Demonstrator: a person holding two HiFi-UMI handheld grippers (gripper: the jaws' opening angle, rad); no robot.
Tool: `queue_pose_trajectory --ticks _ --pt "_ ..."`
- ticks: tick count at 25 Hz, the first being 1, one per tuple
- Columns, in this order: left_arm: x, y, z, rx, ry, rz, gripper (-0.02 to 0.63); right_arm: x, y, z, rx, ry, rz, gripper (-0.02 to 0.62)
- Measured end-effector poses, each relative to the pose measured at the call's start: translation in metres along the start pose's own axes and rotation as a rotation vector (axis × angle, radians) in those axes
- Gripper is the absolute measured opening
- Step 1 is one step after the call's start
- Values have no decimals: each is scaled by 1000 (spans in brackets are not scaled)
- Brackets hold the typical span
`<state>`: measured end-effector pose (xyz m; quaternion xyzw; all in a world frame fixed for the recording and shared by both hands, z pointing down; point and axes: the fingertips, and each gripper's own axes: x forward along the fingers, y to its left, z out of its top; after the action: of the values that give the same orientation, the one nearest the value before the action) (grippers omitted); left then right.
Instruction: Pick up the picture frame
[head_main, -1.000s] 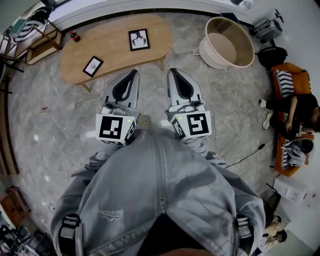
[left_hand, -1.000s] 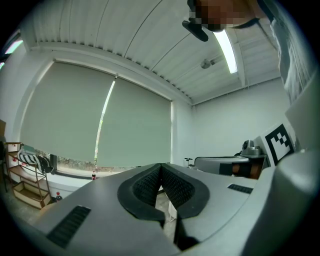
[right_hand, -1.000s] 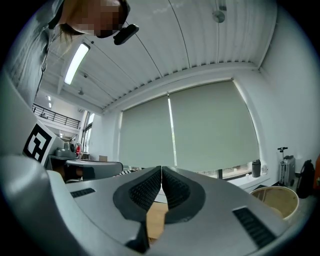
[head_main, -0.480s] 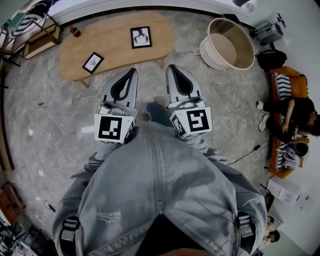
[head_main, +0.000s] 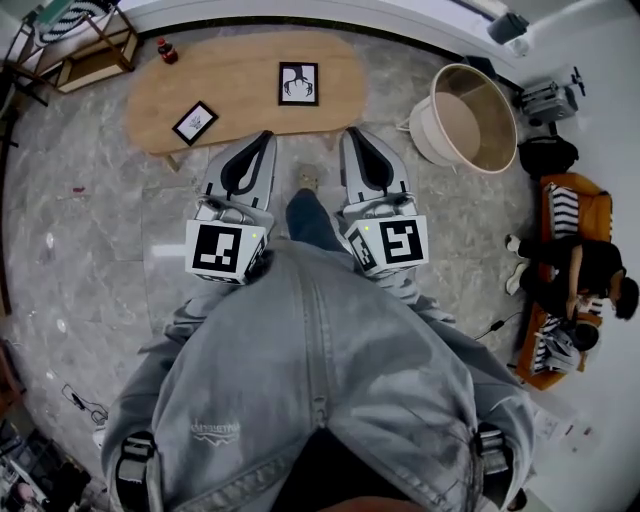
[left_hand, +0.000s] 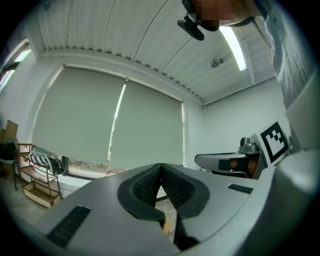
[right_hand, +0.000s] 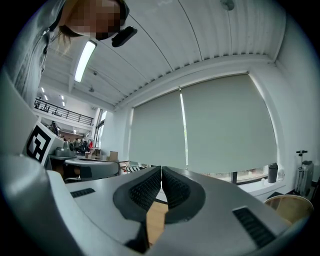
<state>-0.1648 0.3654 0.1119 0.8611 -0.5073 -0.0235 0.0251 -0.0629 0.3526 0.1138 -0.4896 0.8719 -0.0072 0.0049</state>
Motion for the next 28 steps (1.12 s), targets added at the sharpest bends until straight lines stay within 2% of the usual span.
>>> queue_pose_trajectory --ticks 6,20,28 --pt "65 36 -12 5 14 36 18 67 -44 -13 3 25 32 32" --pt "286 107 -17 -53 46 97 18 254 -195 -21 18 65 140 32" --pt "367 136 -24 -57 59 158 18 322 -254 -36 28 103 202 32"
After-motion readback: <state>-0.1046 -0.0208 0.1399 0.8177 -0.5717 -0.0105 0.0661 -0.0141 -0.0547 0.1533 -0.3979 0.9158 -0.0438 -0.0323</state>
